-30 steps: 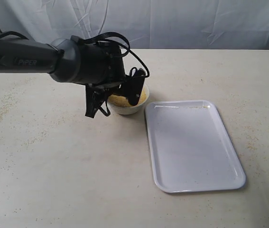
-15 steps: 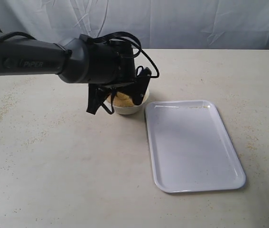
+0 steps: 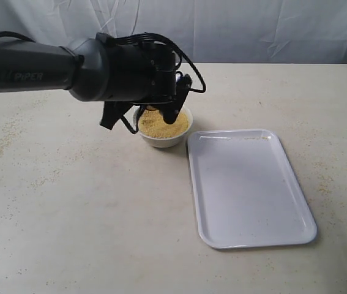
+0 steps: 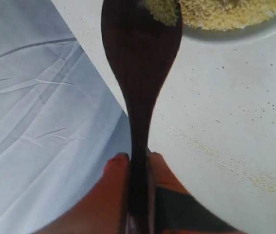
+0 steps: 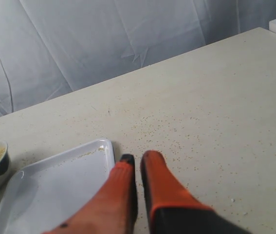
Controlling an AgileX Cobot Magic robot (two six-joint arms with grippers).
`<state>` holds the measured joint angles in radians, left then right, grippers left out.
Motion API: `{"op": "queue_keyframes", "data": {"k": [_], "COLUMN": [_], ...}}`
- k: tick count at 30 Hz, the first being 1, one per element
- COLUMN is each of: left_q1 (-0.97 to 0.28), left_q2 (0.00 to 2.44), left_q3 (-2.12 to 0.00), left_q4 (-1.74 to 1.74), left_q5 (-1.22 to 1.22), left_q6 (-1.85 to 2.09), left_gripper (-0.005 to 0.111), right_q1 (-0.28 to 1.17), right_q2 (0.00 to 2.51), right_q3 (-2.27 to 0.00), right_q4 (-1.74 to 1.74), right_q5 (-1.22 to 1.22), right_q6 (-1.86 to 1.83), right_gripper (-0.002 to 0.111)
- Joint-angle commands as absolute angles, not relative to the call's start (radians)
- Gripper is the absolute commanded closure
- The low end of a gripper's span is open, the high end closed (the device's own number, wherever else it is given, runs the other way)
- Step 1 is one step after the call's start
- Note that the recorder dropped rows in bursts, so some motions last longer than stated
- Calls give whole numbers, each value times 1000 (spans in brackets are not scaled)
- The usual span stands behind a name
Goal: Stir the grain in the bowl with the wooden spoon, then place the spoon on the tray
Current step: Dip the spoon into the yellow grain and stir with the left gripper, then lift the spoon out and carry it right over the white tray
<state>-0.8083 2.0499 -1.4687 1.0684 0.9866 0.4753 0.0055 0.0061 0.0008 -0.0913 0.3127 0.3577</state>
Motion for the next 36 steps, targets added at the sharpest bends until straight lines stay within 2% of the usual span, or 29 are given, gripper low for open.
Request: {"op": "queue_keyframes", "data": {"k": [1,8,15,25,29,32,36], "left_q1": [-849,-915,-911,-917,-924,-914,-899], "left_q2": [2038,2043,2095,2046,1948,1900,1913], "left_q3": [-1477,-1477,-1477,-1477,-1502,-1530,-1534], "left_q4": [1131,1228,1298,1278,1009,617,71], "left_q5": [997,1060,1161,1089,903,747,649], "left_q6": [470,464,467,275,248,318,648], "left_gripper": [107,107,107,107,107,107,107], "right_q1": [0,0,0,0,0,0,0], "right_q2": [0,0,0,0,0,0,0], "right_q3": [0,0,0,0,0,0,0], "right_q4": [-93,-93,-93,-93,-93,-93,-93], "right_q5": [304,304,304,304,304,304,304], "right_q6": [355,355,357,357,357,357,357], "right_gripper": [100,100,100,100,100,100,100]}}
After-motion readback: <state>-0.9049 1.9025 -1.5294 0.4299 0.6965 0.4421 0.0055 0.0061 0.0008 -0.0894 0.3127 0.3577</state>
